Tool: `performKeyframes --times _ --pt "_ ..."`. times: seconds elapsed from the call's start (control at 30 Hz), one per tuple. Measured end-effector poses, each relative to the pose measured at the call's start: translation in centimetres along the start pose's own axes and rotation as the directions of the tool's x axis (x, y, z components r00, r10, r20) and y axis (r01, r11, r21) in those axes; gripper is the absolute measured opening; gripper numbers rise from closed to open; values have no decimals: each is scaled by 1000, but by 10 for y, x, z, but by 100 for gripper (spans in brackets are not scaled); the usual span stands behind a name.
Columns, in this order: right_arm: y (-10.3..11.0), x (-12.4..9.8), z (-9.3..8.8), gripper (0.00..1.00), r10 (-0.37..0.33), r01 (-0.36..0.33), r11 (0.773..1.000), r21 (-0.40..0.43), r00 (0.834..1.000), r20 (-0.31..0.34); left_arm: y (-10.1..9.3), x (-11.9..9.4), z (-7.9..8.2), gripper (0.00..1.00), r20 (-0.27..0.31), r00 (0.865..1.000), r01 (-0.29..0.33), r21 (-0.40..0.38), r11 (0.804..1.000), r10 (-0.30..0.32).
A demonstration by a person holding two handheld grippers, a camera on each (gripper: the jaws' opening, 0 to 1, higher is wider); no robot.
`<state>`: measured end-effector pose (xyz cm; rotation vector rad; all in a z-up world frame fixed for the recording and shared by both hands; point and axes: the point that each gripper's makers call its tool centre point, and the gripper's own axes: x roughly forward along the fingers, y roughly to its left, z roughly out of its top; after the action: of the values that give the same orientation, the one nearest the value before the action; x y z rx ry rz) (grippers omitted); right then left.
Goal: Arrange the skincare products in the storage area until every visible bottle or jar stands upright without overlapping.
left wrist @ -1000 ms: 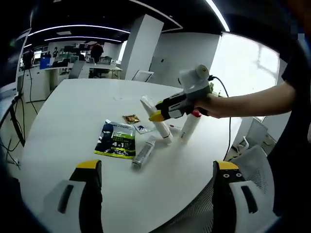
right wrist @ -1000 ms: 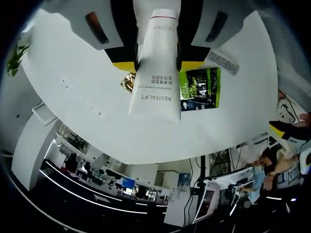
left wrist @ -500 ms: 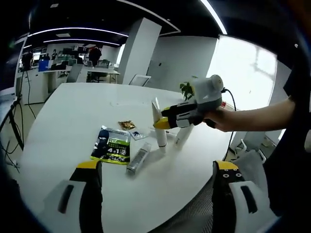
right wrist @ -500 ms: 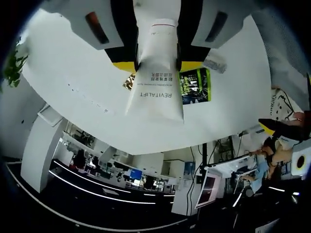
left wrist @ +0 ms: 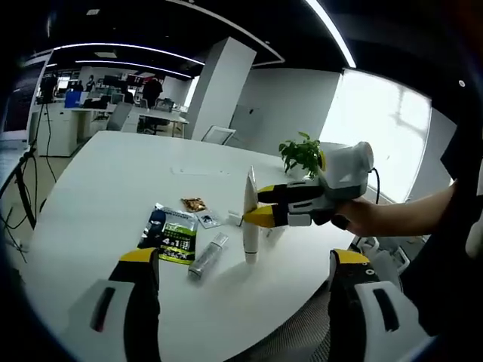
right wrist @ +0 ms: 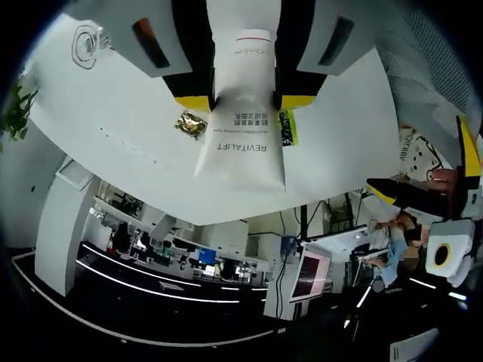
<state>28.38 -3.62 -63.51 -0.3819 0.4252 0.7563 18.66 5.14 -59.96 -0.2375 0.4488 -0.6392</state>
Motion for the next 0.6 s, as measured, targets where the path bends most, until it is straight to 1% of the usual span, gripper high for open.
performKeyframes --times 0.2,0.27,0.33,0.53,0.6 --pt "26 -3 2 29 39 -39 999 -17 999 12 -2 -3 6 83 35 999 -8 -34 999 10" --pt "34 -5 4 29 54 -54 998 -9 998 25 -3 -4 9 82 48 999 -10 -43 999 12" --pt "43 -8 7 29 68 -67 998 -20 997 31 -4 -5 11 81 54 998 -13 -45 999 15" --pt "58 -13 12 29 90 -89 996 -27 995 50 -8 -4 18 76 73 997 -8 -51 999 12" --pt "64 -16 12 29 99 -97 994 -45 994 53 -12 -4 20 73 81 997 -5 -52 999 9"
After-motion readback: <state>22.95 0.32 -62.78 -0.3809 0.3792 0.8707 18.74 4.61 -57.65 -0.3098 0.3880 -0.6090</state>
